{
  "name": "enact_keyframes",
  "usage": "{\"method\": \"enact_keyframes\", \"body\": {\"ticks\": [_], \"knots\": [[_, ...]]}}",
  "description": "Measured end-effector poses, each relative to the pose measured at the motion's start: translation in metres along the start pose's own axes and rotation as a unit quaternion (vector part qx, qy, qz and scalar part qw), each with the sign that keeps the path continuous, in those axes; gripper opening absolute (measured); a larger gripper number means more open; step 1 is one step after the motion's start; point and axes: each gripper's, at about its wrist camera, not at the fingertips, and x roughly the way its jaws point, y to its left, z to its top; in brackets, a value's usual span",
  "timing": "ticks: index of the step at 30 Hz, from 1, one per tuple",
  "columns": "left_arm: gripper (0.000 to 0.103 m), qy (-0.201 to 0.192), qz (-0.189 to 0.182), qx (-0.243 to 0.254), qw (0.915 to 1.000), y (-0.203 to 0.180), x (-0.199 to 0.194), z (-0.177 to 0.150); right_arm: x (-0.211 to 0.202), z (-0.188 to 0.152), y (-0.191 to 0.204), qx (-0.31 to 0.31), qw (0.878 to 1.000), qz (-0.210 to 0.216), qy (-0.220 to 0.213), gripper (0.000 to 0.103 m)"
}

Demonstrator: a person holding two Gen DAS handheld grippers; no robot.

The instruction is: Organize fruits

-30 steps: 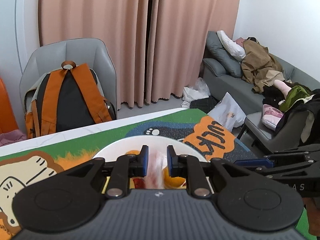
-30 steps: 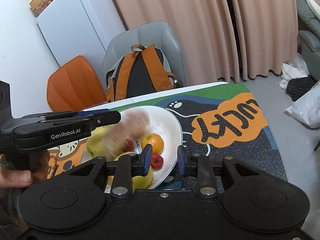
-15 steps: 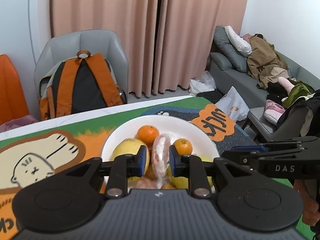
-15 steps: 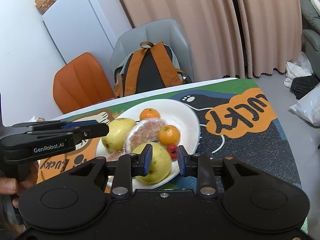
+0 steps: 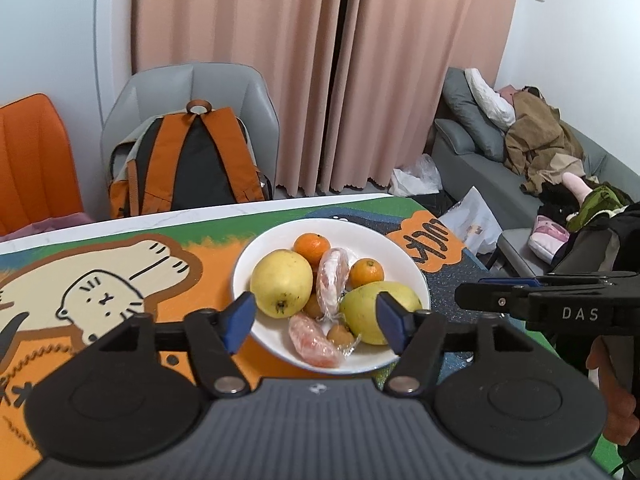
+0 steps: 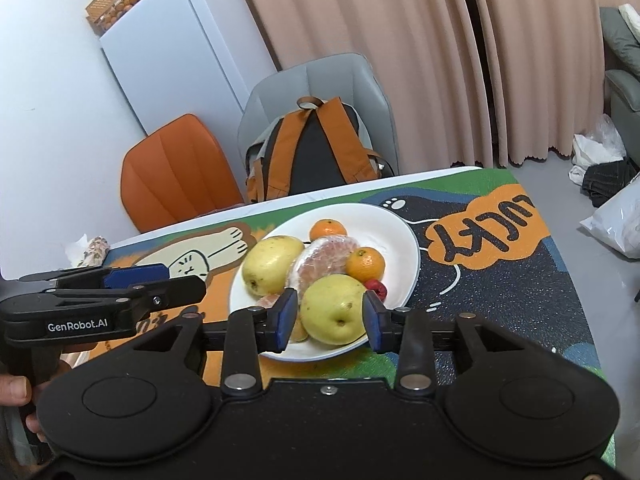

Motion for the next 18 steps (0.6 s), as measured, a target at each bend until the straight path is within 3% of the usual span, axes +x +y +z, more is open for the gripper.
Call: {"method": "enact_keyframes", "body": {"ticks": [8,18], "knots": [[0.080,-0.014,0.017,-0.023,0.9995,0.005,-0.032,-0.018,-0.022,-0.009,0.017,-0.010,1.000,0.013,-0.011,0.062],[0.094,-0.032,0.056,-0.052,0.9966,0.014,-0.074,-0.046,-0.050,-0.029,0.042,-0.026,0.999,0.023,-0.033,0.101]]}}
